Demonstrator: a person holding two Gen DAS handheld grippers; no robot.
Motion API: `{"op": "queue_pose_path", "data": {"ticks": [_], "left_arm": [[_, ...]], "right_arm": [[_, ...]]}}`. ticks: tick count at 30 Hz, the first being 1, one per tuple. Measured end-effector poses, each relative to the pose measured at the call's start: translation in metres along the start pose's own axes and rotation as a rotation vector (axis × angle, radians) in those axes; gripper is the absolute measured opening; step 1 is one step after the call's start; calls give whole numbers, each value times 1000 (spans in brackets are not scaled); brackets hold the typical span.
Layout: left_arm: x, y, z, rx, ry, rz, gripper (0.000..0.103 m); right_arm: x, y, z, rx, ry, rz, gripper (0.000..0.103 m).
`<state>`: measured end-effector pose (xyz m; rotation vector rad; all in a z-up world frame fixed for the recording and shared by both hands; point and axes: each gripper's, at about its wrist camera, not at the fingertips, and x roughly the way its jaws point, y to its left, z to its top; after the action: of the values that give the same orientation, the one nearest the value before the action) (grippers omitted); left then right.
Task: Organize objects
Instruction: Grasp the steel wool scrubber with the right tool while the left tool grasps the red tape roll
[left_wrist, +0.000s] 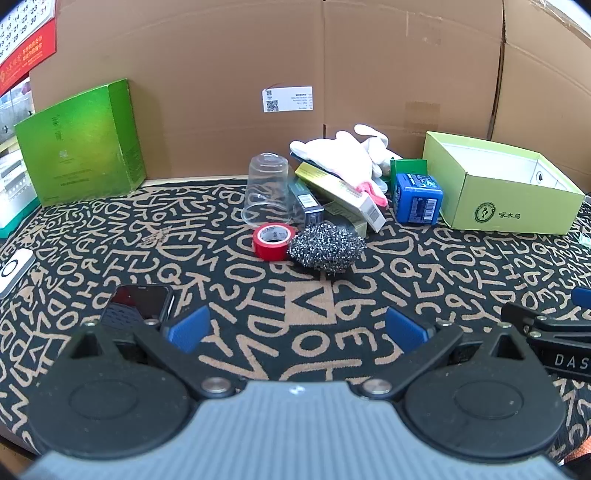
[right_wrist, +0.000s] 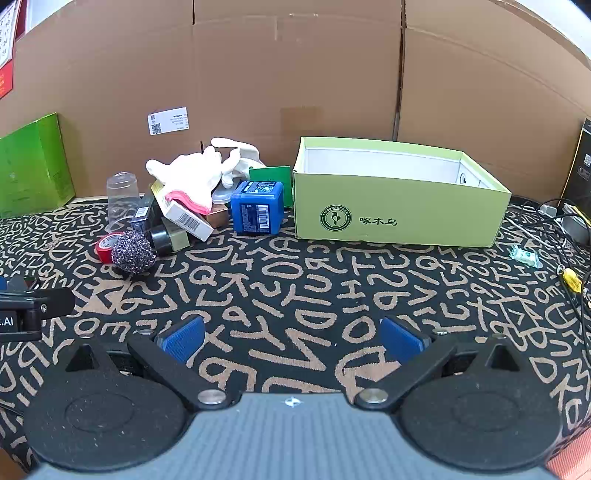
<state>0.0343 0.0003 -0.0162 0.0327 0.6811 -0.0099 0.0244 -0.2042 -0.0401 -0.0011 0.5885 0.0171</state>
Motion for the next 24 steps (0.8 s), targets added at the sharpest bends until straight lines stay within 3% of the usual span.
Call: {"op": "queue_pose_path", "data": {"ticks": [18,24], "left_arm": [[25,3,8,5,30,-33,103],[38,18,15,-15,43,-91,103]], "right_arm": [[24,7,10,-27,31,11,103],[36,10,14,-36,38,35,103]]}}
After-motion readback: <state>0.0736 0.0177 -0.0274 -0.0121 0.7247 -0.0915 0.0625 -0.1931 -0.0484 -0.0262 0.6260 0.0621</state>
